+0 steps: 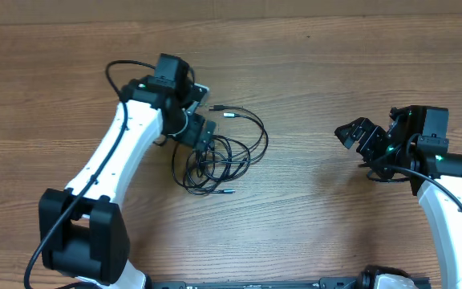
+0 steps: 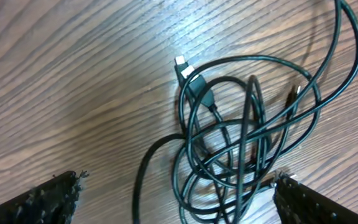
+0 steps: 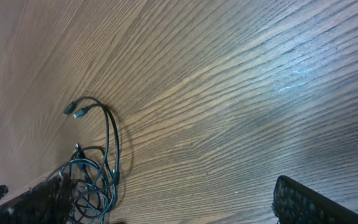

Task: Untangle cables

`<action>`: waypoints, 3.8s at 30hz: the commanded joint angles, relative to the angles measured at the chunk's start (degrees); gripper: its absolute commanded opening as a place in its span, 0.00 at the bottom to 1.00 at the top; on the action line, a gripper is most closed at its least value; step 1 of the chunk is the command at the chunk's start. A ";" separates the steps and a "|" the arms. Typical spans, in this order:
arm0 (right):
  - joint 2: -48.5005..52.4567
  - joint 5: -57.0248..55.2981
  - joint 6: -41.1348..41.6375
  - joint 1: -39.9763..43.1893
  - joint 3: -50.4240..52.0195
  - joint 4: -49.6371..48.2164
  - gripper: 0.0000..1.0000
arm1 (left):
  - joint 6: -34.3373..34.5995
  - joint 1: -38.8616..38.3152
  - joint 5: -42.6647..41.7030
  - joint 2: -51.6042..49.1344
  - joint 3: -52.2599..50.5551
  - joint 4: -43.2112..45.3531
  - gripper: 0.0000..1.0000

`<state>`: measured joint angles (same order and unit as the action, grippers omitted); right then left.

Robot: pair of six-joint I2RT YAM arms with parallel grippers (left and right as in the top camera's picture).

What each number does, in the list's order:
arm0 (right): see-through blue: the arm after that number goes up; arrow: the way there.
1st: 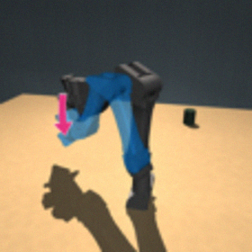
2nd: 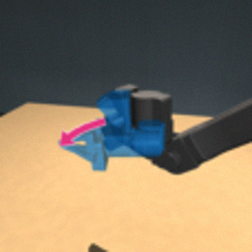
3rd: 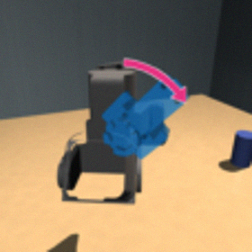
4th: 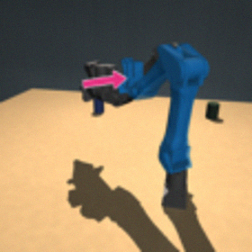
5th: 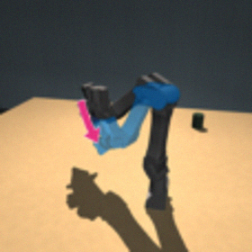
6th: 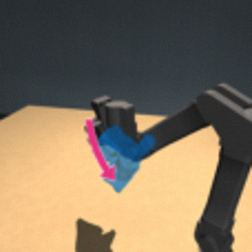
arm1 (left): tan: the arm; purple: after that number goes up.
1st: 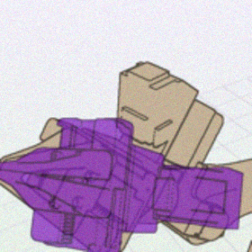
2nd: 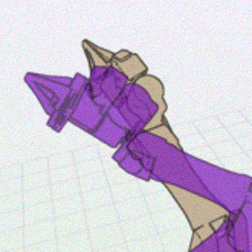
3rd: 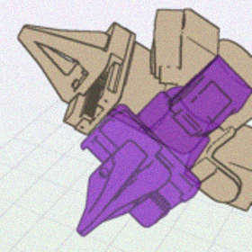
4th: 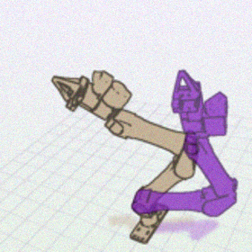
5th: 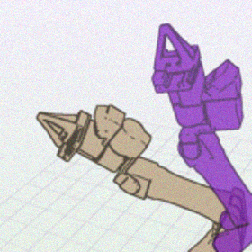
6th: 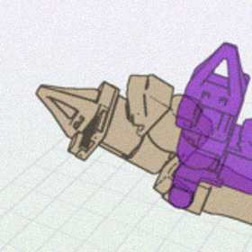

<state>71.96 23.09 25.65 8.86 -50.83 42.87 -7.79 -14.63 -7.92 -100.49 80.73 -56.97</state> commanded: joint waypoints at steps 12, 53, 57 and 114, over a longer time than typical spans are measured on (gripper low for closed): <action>0.17 -0.59 -0.44 -0.17 -0.13 0.13 1.00 | -11.63 0.70 -17.00 -0.72 -11.37 4.33 1.00; 0.17 -0.55 -0.44 -0.17 -0.13 1.40 1.00 | -0.81 0.76 -29.90 -0.50 -19.67 22.67 0.04; 0.17 1.16 -0.55 -0.17 -0.13 1.62 1.00 | -0.94 0.76 -37.13 0.22 -13.03 22.51 0.04; 6.56 32.54 -7.74 -14.32 -0.13 -12.39 1.00 | 9.84 -6.73 -21.70 4.90 23.67 7.37 0.04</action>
<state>78.67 45.21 21.26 -5.34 -50.81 33.30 0.23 -21.61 -38.87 -96.99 102.96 -48.29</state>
